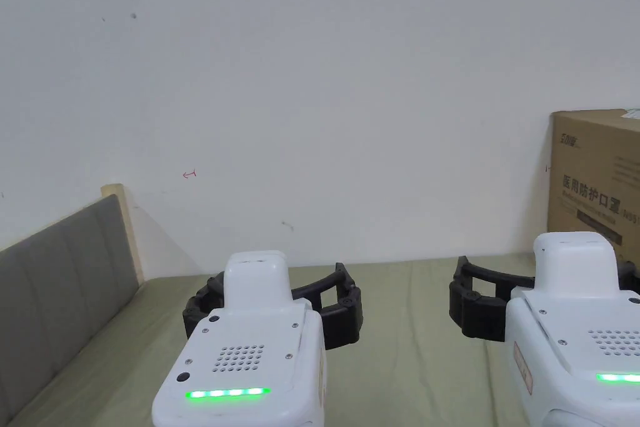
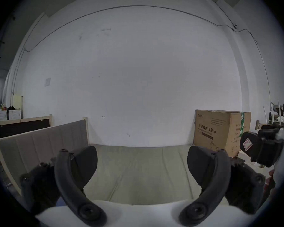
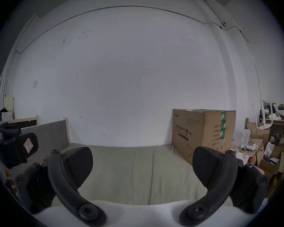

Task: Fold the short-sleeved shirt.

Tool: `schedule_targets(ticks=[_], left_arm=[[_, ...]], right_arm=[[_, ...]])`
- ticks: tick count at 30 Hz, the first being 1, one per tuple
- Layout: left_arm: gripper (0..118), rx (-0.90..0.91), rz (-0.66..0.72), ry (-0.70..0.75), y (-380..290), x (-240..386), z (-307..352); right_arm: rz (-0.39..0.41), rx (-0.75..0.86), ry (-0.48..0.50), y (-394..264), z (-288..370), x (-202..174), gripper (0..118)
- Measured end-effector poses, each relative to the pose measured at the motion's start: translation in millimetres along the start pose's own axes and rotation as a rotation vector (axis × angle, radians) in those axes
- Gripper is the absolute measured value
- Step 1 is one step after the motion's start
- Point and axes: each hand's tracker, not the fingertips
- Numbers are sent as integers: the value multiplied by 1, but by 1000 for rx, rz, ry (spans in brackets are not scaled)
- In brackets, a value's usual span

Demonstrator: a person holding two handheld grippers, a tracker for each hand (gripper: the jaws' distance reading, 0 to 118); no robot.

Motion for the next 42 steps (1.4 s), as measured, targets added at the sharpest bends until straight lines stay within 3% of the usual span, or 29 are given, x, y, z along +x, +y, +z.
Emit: schedule_targets(ticks=[27,42], left_arm=[[110,-77,9,49,-7,-17,-14],[110,-79,18,-7,-6,-24,-13]], right_arm=[[-4,-54,-10,-10,-9,11,118],[26,-77,-25,-15,-15,15,118]])
